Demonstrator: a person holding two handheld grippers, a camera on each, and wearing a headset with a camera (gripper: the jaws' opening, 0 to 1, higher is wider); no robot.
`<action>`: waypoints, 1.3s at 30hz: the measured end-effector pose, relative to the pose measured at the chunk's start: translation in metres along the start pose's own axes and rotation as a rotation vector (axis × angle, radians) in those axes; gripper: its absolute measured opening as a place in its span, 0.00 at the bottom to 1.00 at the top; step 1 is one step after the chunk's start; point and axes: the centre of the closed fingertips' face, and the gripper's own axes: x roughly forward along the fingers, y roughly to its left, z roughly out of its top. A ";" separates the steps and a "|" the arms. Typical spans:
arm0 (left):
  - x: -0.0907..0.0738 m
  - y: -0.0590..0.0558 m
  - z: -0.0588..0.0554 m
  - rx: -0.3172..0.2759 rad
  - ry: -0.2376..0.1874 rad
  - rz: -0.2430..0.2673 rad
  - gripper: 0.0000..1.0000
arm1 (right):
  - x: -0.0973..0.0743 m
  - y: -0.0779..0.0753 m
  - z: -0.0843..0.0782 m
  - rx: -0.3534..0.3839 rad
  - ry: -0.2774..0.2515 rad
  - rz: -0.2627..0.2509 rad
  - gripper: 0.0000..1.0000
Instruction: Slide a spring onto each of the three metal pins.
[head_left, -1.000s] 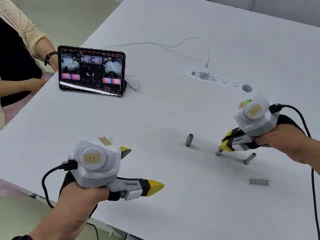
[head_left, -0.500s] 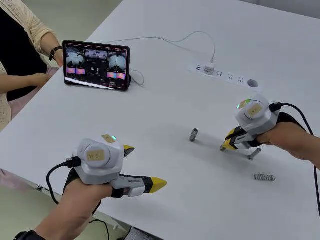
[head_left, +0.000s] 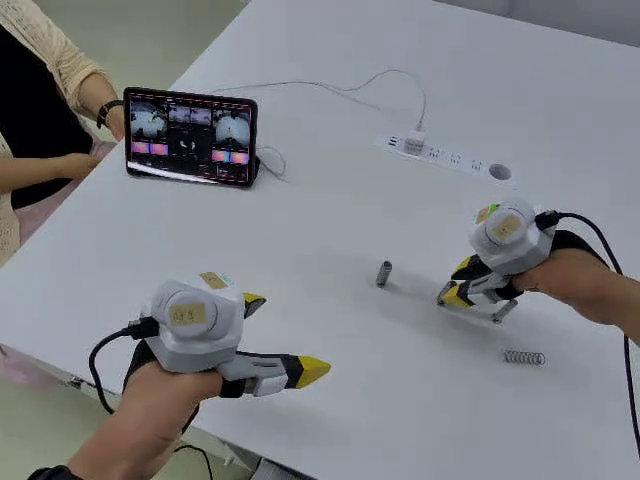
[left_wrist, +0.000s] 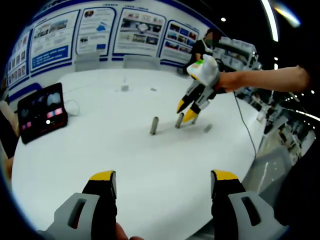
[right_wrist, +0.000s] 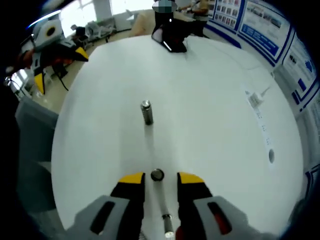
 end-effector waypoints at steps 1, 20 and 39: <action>0.000 -0.001 0.001 0.001 -0.001 -0.001 0.79 | -0.003 -0.002 0.000 0.010 -0.008 -0.011 0.28; 0.001 -0.011 0.013 0.019 -0.023 -0.016 0.79 | -0.031 0.007 -0.002 0.237 -0.158 -0.073 0.54; -0.002 -0.016 0.020 0.033 -0.031 -0.023 0.79 | -0.049 0.025 -0.002 0.322 -0.265 -0.101 0.67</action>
